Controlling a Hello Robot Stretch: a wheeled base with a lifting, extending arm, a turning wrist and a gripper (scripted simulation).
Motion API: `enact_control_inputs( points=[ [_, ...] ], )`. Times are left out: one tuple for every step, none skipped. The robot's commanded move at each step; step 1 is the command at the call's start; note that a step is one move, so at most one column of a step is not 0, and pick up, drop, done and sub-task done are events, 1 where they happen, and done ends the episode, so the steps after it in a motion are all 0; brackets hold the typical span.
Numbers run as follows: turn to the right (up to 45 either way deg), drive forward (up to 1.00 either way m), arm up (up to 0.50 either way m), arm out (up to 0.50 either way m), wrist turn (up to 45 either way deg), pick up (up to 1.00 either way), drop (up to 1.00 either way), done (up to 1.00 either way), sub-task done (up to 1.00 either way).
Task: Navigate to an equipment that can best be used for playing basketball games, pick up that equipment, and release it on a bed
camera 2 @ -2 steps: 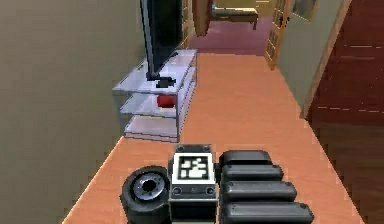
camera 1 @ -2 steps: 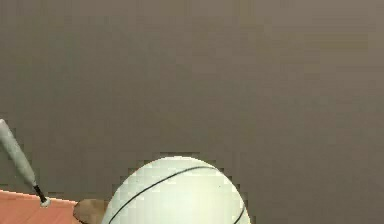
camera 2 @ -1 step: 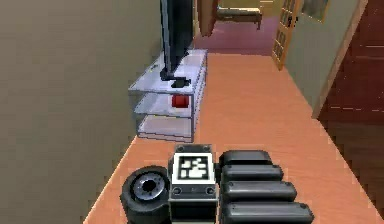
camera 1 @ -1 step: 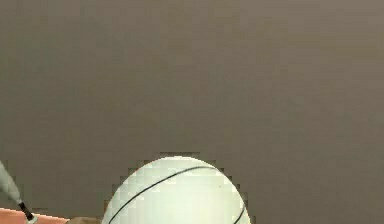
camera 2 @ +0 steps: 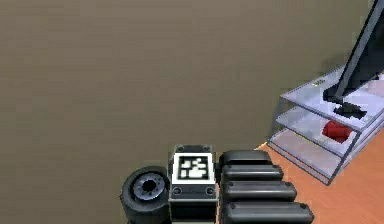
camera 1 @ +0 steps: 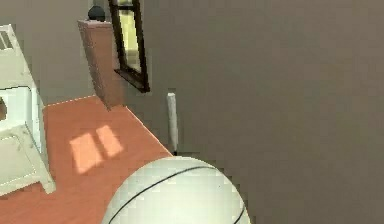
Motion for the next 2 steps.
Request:
enact_control_inputs(
  points=[
    [-27.0, 0.0, 0.0, 0.0, 0.0, 0.0, 0.0, 0.0, 0.0],
    [0.0, 1.0, 0.0, 0.0, 0.0, 0.0, 0.0, 0.0, 0.0]
  ],
)
